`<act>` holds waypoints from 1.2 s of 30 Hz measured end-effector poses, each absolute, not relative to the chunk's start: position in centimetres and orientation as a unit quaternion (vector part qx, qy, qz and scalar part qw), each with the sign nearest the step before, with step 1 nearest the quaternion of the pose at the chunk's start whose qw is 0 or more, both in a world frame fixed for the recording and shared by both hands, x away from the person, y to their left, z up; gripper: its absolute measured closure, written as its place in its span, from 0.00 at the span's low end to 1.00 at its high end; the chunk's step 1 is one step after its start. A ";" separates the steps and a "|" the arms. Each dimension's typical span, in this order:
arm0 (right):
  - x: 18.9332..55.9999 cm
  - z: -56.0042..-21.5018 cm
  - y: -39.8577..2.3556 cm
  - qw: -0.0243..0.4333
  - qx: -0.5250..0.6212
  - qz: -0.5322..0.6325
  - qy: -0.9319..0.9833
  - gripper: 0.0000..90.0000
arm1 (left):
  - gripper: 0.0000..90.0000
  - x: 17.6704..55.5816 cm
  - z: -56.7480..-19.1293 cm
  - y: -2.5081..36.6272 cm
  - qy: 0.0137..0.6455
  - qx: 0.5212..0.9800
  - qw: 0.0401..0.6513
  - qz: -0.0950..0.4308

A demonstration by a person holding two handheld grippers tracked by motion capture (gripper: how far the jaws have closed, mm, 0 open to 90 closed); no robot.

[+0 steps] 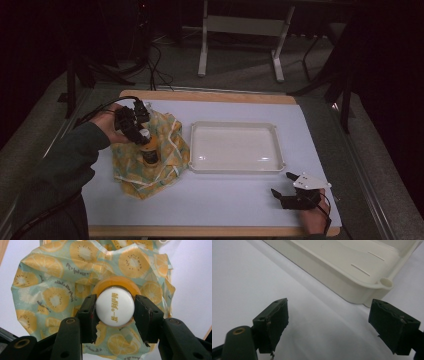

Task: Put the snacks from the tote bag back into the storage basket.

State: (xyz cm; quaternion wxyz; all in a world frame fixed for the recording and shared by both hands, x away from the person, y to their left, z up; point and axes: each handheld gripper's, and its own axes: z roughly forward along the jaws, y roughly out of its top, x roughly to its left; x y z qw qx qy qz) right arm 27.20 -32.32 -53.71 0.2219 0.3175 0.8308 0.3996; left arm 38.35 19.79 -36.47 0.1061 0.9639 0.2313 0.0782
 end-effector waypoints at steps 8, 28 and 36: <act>27.2 -53.7 -32.3 0.222 0.318 0.398 0.831 0.18 | 0.65 38.4 -36.3 20.0 0.235 0.963 0.113 0.072; 27.2 -53.7 -32.3 0.222 0.318 0.398 0.831 0.18 | 0.65 38.2 -35.7 18.7 0.219 0.971 0.072 0.067; 27.2 -53.7 -32.3 0.222 0.318 0.398 0.831 0.18 | 0.65 38.0 -34.9 18.5 0.214 0.972 0.068 0.069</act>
